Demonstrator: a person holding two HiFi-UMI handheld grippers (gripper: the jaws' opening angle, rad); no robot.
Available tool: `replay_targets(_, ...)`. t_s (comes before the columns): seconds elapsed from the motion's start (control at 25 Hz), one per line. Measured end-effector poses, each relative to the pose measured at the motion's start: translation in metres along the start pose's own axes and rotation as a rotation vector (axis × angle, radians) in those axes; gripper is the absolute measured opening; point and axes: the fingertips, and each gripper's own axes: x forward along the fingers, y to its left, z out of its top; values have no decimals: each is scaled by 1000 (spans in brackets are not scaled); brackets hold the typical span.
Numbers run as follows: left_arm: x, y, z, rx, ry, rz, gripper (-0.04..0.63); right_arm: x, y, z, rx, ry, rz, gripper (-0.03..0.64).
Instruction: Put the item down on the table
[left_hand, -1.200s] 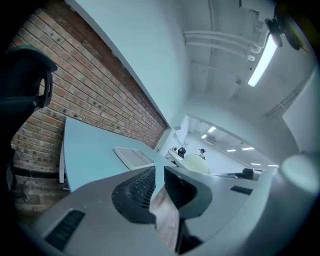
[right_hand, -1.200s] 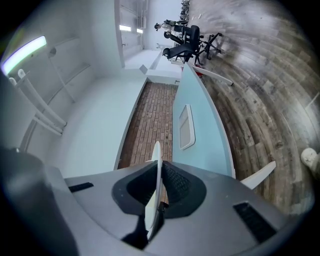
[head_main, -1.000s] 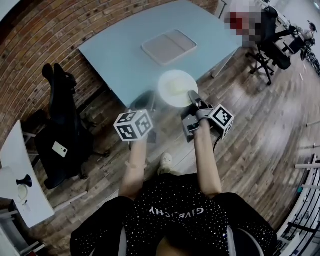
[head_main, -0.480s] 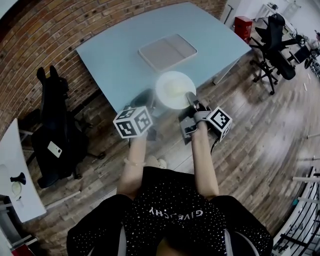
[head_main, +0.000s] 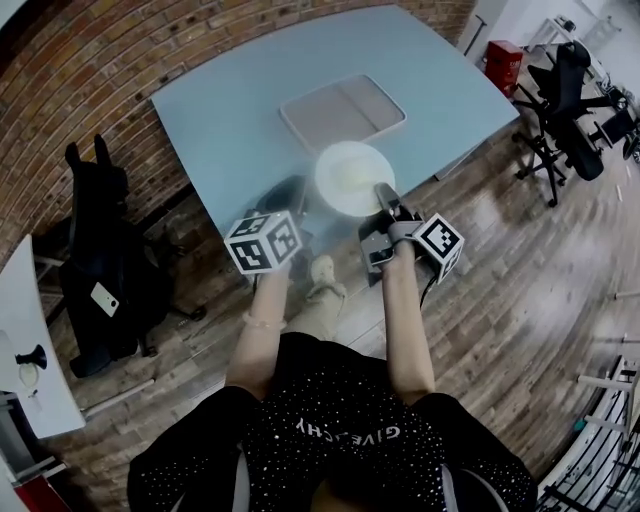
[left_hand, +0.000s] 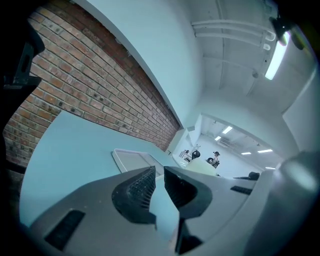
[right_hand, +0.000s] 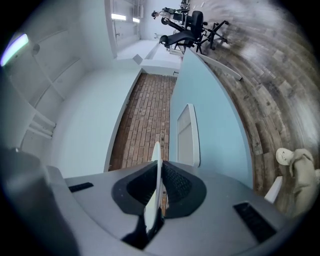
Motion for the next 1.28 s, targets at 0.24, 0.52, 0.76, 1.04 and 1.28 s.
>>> replay_targets(0.24, 82, 19, 28, -25, -38, -6, 60, 81, -6, 47, -21, 35, -28, 31)
replay_targets(0.52, 167, 59, 59, -44, -103, -5, 60, 185, -32, 87, -57, 116, -77, 31)
replay_targets(0.76, 212, 103, 63, -23, -89, 79, 60, 268, -60, 83, -150, 268, -137, 31)
replay_targets(1.04, 227, 130, 55, -50, -60, 155, 60, 307, -81, 64, -186, 364, -203, 31)
replay_targets(1.28, 225, 121, 51, -94, -43, 160, 60, 315, -95, 68, -316, 397, -413, 42)
